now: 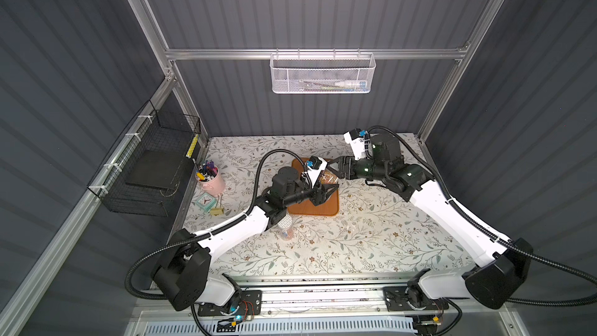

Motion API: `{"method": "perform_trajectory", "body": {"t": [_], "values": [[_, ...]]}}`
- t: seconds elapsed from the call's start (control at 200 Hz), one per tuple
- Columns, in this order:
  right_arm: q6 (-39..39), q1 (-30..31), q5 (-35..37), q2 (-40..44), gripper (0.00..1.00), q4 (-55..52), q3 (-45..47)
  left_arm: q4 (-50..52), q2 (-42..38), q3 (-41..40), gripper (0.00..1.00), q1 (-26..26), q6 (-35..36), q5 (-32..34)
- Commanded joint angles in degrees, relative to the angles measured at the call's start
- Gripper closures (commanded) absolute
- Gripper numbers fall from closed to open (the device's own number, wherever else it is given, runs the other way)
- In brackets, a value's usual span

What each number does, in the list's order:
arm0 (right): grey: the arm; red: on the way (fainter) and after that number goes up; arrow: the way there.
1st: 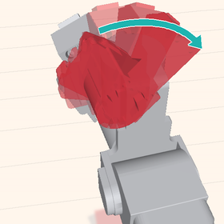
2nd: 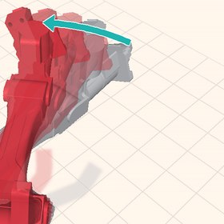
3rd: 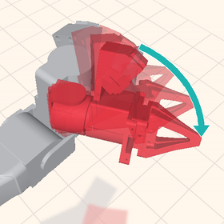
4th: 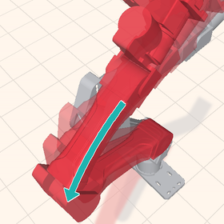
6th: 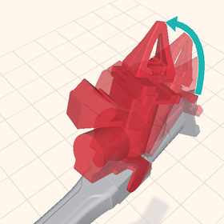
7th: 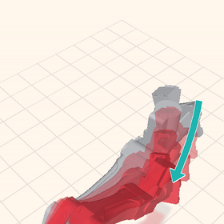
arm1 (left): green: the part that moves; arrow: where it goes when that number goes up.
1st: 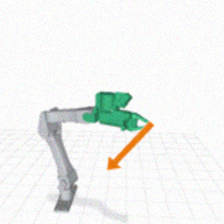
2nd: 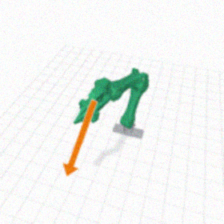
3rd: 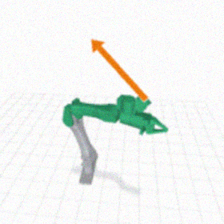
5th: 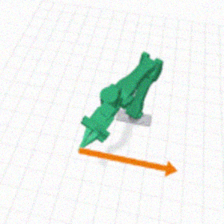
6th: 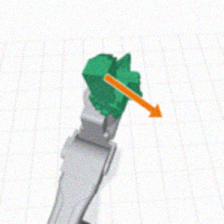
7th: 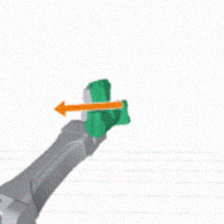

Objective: Pour the candies out of the jar
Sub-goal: Unscrew the lid from the jar.

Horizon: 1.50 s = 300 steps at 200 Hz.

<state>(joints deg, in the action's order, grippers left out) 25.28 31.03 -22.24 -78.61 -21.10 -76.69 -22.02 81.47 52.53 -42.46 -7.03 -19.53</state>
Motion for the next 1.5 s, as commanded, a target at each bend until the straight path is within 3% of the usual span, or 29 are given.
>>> {"method": "perform_trajectory", "body": {"t": [0.0, 0.055, 0.225, 0.455, 0.815, 1.121, 1.361, 1.496], "values": [[-2.8, 0.0, -2.9, 0.3, 0.46, 0.7, -1.2, -2.3, -1.4, 1.3, 1.00, -0.3, -0.3, -3.1], [-5.3, -0.4, -6.4, 1.1, 0.47, 2.2, -0.8, -3.9, -1.2, 1.1, 1.00, -0.1, -0.8, -7.1], [-9.7, -2.9, -26.9, 4.0, 0.46, 11.0, 1.7, -9.0, 0.1, 2.0, 1.00, 0.7, -5.5, -20.7], [-12.8, -3.6, -33.2, 4.8, 0.49, 8.5, -0.2, -18.6, 2.0, 1.5, 1.00, 1.9, -14.0, -28.4], [-12.9, -4.4, -31.9, 5.8, 0.48, 7.9, 0.5, -15.9, 3.5, 3.1, 1.00, 2.1, -13.8, -29.2], [-13.9, -4.4, -27.5, 6.1, 0.21, 5.2, -0.1, -6.1, 1.0, 3.5, 1.00, 2.1, -6.1, -23.3], [-15.0, -4.5, -15.2, 7.2, 0.15, -0.8, -1.0, -3.8, -0.5, 2.8, 1.00, 2.1, -3.2, -17.0], [-13.8, -4.3, -14.0, 7.7, 0.14, -2.5, -0.1, -2.7, -1.2, 2.8, 1.00, 2.1, -1.6, -15.1]]}}
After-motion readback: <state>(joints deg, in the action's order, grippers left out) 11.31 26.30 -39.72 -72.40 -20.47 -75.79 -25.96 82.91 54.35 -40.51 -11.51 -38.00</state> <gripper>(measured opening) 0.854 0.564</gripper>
